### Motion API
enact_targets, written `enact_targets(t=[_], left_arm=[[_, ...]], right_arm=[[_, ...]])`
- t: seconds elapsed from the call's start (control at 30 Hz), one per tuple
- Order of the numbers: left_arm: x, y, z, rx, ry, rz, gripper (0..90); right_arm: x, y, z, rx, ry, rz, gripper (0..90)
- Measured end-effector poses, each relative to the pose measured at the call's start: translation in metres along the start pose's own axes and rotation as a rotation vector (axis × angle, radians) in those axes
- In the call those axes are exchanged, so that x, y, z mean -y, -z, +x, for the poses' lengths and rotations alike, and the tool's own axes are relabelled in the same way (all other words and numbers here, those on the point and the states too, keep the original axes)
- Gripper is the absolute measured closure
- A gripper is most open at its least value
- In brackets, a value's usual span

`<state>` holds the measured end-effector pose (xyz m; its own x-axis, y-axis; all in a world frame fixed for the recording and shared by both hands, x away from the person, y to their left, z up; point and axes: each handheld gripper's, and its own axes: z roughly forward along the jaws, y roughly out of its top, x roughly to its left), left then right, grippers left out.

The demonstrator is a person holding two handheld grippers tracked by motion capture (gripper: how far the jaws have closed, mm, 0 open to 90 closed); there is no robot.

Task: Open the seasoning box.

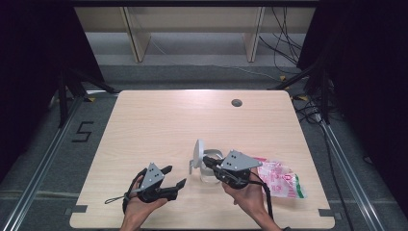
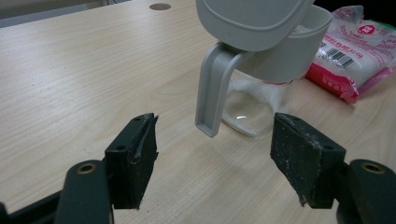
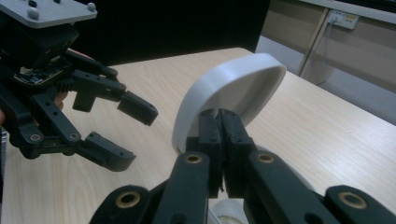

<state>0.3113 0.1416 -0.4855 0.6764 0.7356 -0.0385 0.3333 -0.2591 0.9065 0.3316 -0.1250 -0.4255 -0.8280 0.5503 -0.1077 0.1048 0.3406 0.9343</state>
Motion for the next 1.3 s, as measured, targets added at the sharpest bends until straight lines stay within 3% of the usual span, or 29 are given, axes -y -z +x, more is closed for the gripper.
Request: enact_targets(t=[0.13, 0.23, 0.27, 0.33, 0.47, 0.5, 0.6, 0.67, 0.7, 0.77, 0.9, 0.93, 1.1, 1.13, 1.23, 1.3], left_arm=[[0.001, -0.001, 0.001, 0.002, 0.014, -0.023, 30.3], [0.0, 0.002, 0.001, -0.012, 0.012, -0.007, 29.3], [0.0, 0.002, 0.002, -0.009, 0.013, -0.012, 28.9], [-0.001, 0.004, 0.003, -0.015, 0.007, -0.009, 28.3], [-0.001, 0.006, 0.004, -0.021, 0.025, -0.019, 27.5], [-0.002, 0.006, 0.006, -0.02, -0.002, -0.018, 27.3], [-0.002, 0.007, 0.006, -0.018, 0.034, -0.031, 27.2], [-0.002, 0.008, 0.007, -0.027, 0.037, -0.03, 27.2], [-0.002, 0.008, 0.009, -0.022, 0.004, -0.031, 27.1], [-0.002, 0.008, 0.01, -0.025, 0.012, -0.024, 27.0], [-0.001, 0.007, 0.009, -0.02, 0.021, -0.027, 27.0], [-0.001, 0.006, 0.008, -0.02, 0.044, -0.032, 26.9], [-0.002, 0.008, 0.006, -0.029, 0.044, -0.026, 26.9], [-0.003, 0.008, 0.009, -0.026, 0.009, -0.028, 26.9], [-0.001, 0.008, 0.009, -0.032, 0.047, -0.025, 26.9], [-0.001, 0.008, 0.009, -0.031, 0.038, -0.022, 26.9]], right_arm=[[-0.003, 0.0, 0.004, -0.024, 0.005, -0.013, 88.6], [-0.003, 0.005, 0.003, -0.029, 0.0, -0.009, 88.4], [-0.002, 0.007, 0.004, -0.012, -0.029, -0.009, 88.2], [0.0, 0.012, -0.002, -0.004, -0.015, -0.014, 87.9], [0.012, 0.026, -0.013, 0.027, -0.035, 0.011, 87.9], [0.015, 0.03, -0.015, 0.034, -0.059, 0.023, 87.9], [0.027, 0.039, -0.024, 0.069, -0.078, 0.04, 88.2], [0.034, 0.046, -0.028, 0.076, -0.09, 0.069, 88.7], [0.038, 0.048, -0.03, 0.093, -0.096, 0.074, 89.1], [0.044, 0.054, -0.032, 0.099, -0.126, 0.106, 90.0], [0.057, 0.059, -0.034, 0.124, -0.106, 0.151, 90.0], [0.061, 0.058, -0.035, 0.126, -0.093, 0.155, 90.0], [0.076, 0.056, -0.031, 0.131, -0.114, 0.227, 90.0], [0.078, 0.055, -0.03, 0.13, -0.109, 0.24, 90.0], [0.082, 0.054, -0.028, 0.13, -0.095, 0.263, 90.0], [0.085, 0.053, -0.026, 0.121, -0.09, 0.285, 90.0]])
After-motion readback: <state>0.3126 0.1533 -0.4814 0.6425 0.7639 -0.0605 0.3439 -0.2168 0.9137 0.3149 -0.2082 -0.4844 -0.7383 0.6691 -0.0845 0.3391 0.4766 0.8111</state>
